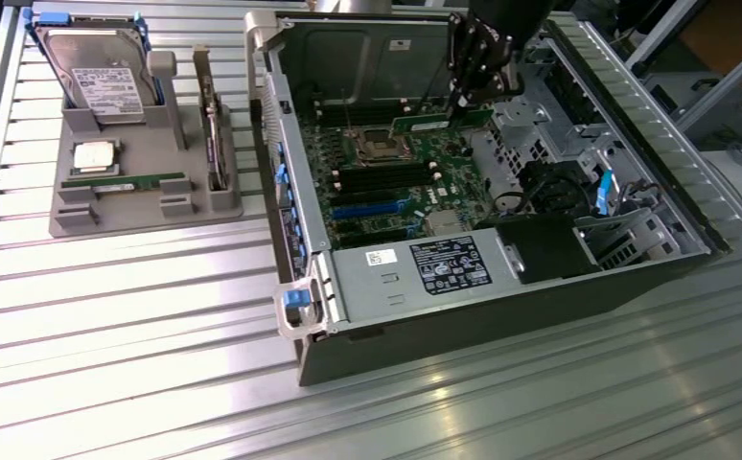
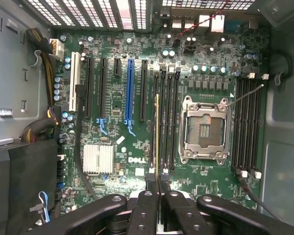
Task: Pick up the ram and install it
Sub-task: 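Insert the ram into the slot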
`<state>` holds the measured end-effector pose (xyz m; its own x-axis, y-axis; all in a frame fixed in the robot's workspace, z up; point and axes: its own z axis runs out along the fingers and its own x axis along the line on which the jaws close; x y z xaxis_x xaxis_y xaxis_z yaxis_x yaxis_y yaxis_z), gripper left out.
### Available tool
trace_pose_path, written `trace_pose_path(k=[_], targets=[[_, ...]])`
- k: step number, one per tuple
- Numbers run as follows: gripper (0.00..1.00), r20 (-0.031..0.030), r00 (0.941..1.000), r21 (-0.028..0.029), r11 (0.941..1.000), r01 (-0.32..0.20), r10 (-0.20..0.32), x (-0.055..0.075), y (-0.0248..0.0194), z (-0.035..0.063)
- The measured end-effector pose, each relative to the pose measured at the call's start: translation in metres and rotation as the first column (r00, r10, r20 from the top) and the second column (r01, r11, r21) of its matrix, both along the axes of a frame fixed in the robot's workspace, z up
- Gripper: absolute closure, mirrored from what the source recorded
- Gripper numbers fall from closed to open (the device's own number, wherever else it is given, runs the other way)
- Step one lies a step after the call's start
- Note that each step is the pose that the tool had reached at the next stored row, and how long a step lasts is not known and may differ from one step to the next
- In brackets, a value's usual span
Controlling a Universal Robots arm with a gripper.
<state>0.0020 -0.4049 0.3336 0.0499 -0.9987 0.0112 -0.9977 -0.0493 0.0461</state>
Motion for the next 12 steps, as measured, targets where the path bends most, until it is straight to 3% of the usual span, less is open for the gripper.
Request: trace_pose_path(k=[12], targets=[[0.88,0.0000,1.0000,0.0001,1.0000,0.000,0.000,0.0000,0.0000,-0.0058]])
